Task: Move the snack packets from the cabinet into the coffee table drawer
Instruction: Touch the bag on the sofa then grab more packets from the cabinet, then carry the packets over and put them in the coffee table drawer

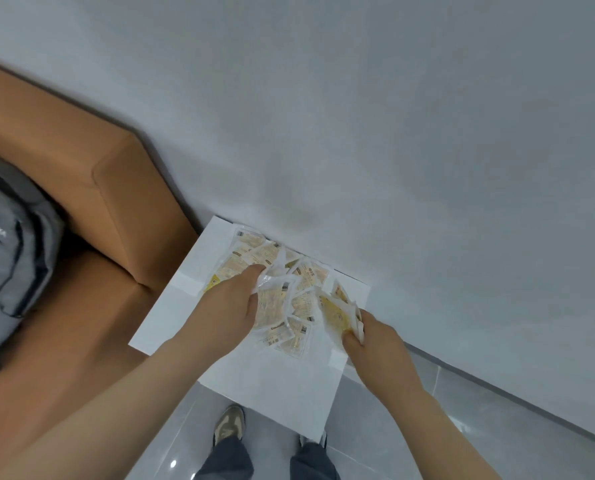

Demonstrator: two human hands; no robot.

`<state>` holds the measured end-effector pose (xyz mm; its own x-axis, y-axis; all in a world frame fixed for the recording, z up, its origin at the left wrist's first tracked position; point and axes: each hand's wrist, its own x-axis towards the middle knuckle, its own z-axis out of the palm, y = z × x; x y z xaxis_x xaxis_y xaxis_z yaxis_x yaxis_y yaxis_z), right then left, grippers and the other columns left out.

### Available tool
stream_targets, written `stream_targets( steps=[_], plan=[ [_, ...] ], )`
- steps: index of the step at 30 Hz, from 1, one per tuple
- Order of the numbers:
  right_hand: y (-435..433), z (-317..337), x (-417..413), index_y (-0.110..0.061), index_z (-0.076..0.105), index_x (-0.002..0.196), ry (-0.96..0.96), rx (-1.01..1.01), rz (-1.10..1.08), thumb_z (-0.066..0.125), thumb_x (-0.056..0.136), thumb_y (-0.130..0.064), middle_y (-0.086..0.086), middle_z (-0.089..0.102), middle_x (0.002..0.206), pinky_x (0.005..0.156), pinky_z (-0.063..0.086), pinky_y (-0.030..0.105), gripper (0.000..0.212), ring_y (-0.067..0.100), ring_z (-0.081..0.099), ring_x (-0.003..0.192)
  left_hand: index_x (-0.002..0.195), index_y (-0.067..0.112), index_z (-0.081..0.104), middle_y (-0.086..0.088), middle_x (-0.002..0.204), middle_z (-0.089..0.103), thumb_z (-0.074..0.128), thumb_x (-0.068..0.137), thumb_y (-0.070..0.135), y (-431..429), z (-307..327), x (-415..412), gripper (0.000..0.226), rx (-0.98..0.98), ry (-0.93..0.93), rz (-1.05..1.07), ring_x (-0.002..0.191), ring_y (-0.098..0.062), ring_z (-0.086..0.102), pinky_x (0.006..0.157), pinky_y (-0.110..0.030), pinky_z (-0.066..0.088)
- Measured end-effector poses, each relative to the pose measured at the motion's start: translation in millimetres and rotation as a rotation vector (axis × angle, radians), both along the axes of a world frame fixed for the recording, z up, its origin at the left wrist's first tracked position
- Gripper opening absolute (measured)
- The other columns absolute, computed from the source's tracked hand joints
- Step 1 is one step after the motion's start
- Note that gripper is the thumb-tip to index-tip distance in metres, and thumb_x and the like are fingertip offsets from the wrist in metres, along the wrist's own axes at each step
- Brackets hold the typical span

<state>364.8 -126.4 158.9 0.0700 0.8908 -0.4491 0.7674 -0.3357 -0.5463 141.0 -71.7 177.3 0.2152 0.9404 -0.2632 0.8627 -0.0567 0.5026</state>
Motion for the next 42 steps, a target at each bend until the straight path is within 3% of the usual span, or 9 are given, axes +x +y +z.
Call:
stream_targets(
  steps=[2, 6, 9, 17, 21, 25, 31, 37, 42],
  plan=[
    [-2.2, 24.9, -1.8, -0.014, 0.057, 0.108, -0.017, 0.013, -0.007, 0.046, 0.094, -0.021, 0.0, 0.062, 0.085, 0.061, 0.045, 0.029, 0.019, 0.017, 0.058, 0.073, 0.141, 0.017, 0.036, 0.014, 0.06, 0.04, 0.038, 0.099, 0.016, -4.6, 19.2, -4.0, 0.043, 0.015, 0.006, 0.002, 0.05, -0.003, 0.041, 0.044, -0.016, 0.026],
    [-10.5, 77.5, -9.0, -0.014, 0.057, 0.113, -0.07, 0.076, -0.019, 0.048, 0.093, -0.022, -0.003, 0.058, 0.08, 0.052, 0.033, 0.022, 0.024, 0.014, 0.052, 0.069, 0.141, 0.015, 0.037, 0.009, 0.054, 0.037, 0.039, 0.098, 0.016, -10.3, 62.7, -15.0, 0.043, 0.059, 0.014, -0.071, 0.046, -0.006, 0.037, 0.042, -0.018, 0.022],
    [-22.2, 118.7, -19.4, -0.015, 0.057, 0.109, -0.088, 0.11, -0.054, 0.049, 0.092, -0.023, -0.002, 0.061, 0.081, 0.055, 0.039, 0.025, 0.02, 0.017, 0.056, 0.071, 0.138, 0.016, 0.04, 0.011, 0.054, 0.034, 0.039, 0.098, 0.015, -9.8, 97.1, -23.8, 0.04, 0.114, 0.045, -0.16, 0.045, -0.005, 0.034, 0.041, -0.018, 0.024],
    [-54.1, 214.2, -41.5, -0.02, 0.058, 0.099, -0.094, 0.259, -0.259, 0.051, 0.09, -0.024, -0.004, 0.064, 0.08, 0.063, 0.049, 0.031, 0.013, 0.014, 0.06, 0.07, 0.131, 0.016, 0.043, 0.01, 0.059, 0.044, 0.036, 0.096, 0.012, 4.5, 179.7, -30.5, 0.036, 0.215, -0.087, -0.324, 0.053, -0.009, 0.043, 0.048, -0.023, 0.026],
    [-77.0, 257.1, -35.5, -0.027, 0.054, 0.085, -0.106, 0.333, -0.354, 0.051, 0.088, -0.022, -0.006, 0.06, 0.07, 0.054, 0.043, 0.025, 0.006, 0.012, 0.055, 0.06, 0.137, 0.017, 0.037, 0.007, 0.064, 0.047, 0.034, 0.098, 0.015, 7.6, 223.8, -4.0, 0.039, 0.278, -0.116, -0.443, 0.058, -0.01, 0.045, 0.049, -0.024, 0.03],
    [-111.7, 297.3, -13.4, -0.029, 0.052, 0.081, -0.165, 0.395, -0.461, 0.052, 0.088, -0.021, -0.004, 0.06, 0.068, 0.052, 0.041, 0.026, 0.01, 0.017, 0.056, 0.062, 0.137, 0.018, 0.036, -0.001, 0.076, 0.055, 0.033, 0.098, 0.015, -6.6, 263.8, 38.1, 0.039, 0.331, -0.186, -0.555, 0.07, -0.019, 0.053, 0.06, -0.031, 0.039],
    [-188.4, 341.4, 27.6, -0.032, 0.051, 0.078, -0.248, 0.472, -0.637, 0.053, 0.087, -0.019, -0.001, 0.061, 0.067, 0.051, 0.041, 0.027, 0.015, 0.02, 0.057, 0.061, 0.138, 0.02, 0.034, 0.0, 0.086, 0.056, 0.031, 0.099, 0.018, -53.6, 306.3, 104.0, 0.039, 0.386, -0.287, -0.713, 0.075, -0.019, 0.052, 0.063, -0.03, 0.038],
    [-297.1, 373.3, 68.6, -0.02, 0.052, 0.074, -0.295, 0.541, -0.846, 0.055, 0.085, -0.019, 0.013, 0.061, 0.07, 0.05, 0.037, 0.03, 0.011, 0.018, 0.047, 0.054, 0.136, 0.02, 0.035, 0.002, 0.081, 0.054, 0.031, 0.099, 0.018, -136.8, 348.4, 175.6, 0.038, 0.413, -0.402, -0.862, 0.068, -0.013, 0.05, 0.056, -0.027, 0.036],
    [-412.3, 407.1, 94.3, -0.016, 0.057, 0.081, -0.358, 0.606, -0.972, 0.054, 0.086, -0.02, 0.008, 0.061, 0.069, 0.055, 0.042, 0.034, 0.007, 0.019, 0.054, 0.059, 0.132, 0.023, 0.038, 0.0, 0.087, 0.061, 0.03, 0.099, 0.018, -230.7, 379.3, 234.8, 0.035, 0.411, -0.502, -0.998, 0.07, -0.013, 0.055, 0.057, -0.029, 0.043]
  ],
)
